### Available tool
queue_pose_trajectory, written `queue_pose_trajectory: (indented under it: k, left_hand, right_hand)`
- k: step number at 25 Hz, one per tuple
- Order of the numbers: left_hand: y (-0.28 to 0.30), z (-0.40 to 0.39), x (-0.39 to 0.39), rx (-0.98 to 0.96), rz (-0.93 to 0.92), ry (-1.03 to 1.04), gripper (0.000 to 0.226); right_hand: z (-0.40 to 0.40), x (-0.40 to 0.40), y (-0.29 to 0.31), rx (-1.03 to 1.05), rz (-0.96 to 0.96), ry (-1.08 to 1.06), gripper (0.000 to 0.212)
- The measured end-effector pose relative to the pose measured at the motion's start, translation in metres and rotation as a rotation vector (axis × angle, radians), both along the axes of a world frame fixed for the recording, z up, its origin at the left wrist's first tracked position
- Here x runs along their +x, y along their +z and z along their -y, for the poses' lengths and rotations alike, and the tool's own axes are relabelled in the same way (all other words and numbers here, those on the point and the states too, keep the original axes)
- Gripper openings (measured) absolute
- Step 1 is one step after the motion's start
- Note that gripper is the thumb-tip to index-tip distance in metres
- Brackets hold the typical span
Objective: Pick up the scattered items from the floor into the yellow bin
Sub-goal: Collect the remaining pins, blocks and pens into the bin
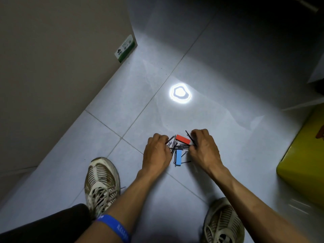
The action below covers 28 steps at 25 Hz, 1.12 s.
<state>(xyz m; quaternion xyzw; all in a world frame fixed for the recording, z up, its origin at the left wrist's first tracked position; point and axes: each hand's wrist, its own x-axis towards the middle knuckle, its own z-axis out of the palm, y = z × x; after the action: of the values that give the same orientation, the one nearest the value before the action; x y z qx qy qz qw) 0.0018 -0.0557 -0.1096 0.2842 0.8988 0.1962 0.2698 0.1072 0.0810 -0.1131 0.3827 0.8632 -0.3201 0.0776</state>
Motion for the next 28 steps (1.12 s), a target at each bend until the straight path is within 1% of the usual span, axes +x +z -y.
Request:
queue_pose_trajectory:
  k: [2,4,6,9,11,13,15,20,24,26,28]
  left_hand:
    - [-0.002,0.003,0.004,-0.013,0.008,0.064,0.04]
    - [-0.001,-0.003,0.01,-0.061,0.094,0.09,0.047]
    - [0.003,-0.014,0.025,-0.036,0.27,0.22,0.044]
    - [0.009,-0.025,0.034,0.093,0.534,0.506,0.035]
    - [0.009,-0.026,0.03,0.163,0.629,0.626,0.031]
    - [0.009,-0.025,0.025,0.135,0.644,0.658,0.025]
    - [0.007,-0.026,0.022,0.08,0.62,0.657,0.022]
    - [0.002,-0.023,0.019,0.1,0.664,0.718,0.025]
    - [-0.002,-0.023,0.003,0.126,0.735,0.771,0.025]
    - [-0.001,-0.026,-0.007,0.106,0.742,0.734,0.025]
    - [-0.001,-0.026,-0.011,0.084,0.732,0.671,0.028]
  right_hand:
    - [0.003,0.001,0.002,-0.02,0.034,-0.046,0.031]
    - [0.014,-0.005,0.003,-0.082,0.072,-0.054,0.039]
    - [0.028,-0.009,0.004,-0.146,0.099,-0.08,0.047]
    - [0.039,-0.012,0.003,-0.203,0.09,-0.153,0.038]
    - [0.038,-0.016,0.003,-0.252,0.092,-0.214,0.035]
    - [0.04,-0.018,0.005,-0.319,0.079,-0.254,0.033]
    - [0.049,-0.018,0.006,-0.329,0.074,-0.218,0.029]
    - [0.061,-0.021,0.001,-0.128,0.061,-0.175,0.024]
    - [0.062,-0.018,-0.002,-0.124,0.009,-0.148,0.03]
    - [0.061,-0.013,-0.002,-0.118,-0.015,-0.161,0.037]
    - [0.06,-0.011,-0.003,-0.034,0.015,-0.104,0.035]
